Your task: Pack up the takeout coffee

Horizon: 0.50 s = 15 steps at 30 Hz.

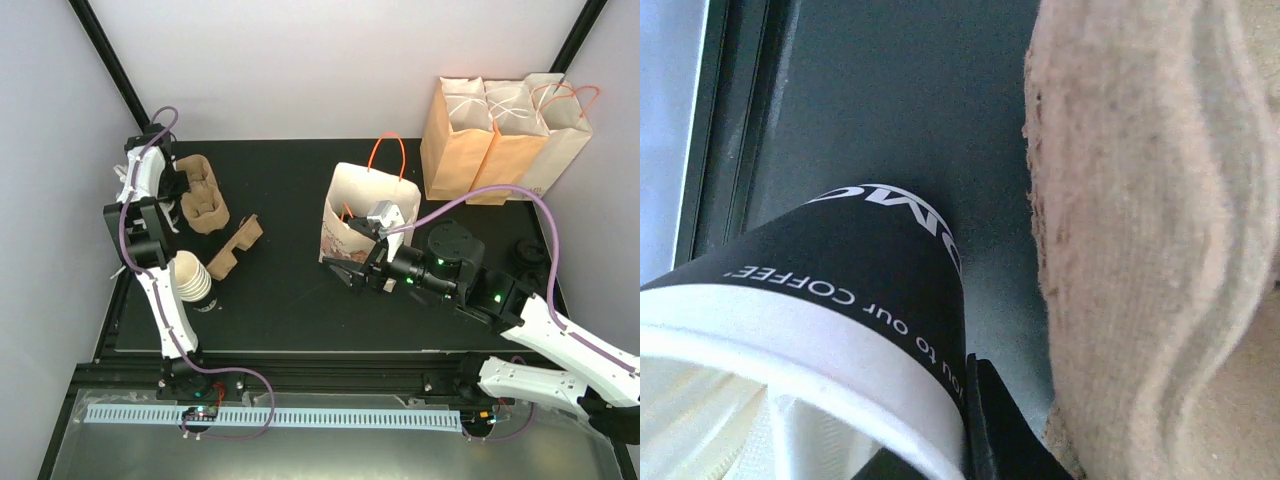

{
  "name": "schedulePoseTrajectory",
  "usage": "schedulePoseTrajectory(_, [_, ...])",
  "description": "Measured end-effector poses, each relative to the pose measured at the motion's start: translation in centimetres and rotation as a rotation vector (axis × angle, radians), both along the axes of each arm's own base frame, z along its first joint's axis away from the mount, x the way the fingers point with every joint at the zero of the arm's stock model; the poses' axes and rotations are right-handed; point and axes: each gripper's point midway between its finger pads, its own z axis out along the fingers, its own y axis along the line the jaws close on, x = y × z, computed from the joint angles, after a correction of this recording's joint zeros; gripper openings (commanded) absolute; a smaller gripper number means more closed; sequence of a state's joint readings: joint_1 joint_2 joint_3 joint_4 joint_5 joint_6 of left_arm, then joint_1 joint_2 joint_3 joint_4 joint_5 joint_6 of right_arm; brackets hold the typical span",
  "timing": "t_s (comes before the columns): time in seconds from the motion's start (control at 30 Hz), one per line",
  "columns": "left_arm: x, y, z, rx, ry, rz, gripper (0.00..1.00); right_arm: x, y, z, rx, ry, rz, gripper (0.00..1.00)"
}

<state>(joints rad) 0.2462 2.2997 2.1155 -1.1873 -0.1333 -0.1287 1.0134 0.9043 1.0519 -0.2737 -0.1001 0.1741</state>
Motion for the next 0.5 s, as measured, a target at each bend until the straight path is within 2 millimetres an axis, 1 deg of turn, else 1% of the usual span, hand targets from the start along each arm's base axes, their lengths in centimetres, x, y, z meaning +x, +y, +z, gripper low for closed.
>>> schedulePoseTrajectory(0.2, [-0.1,-0.1,-0.2,-0.011,0.007,-0.004,0.02,0.2,0.2,-0.3,-0.008,0.004,-0.006,1.00])
schedulePoseTrajectory(0.3, [-0.8,-0.5,-0.2,-0.017,0.000,-0.008,0.01,0.3,0.3,-0.5,-0.012,0.012,-0.007,1.00])
schedulePoseTrajectory(0.5, [-3.1,-1.3,-0.2,-0.030,0.018,-0.012,0.02,0.4,0.4,-0.5,-0.009,0.019,-0.007,1.00])
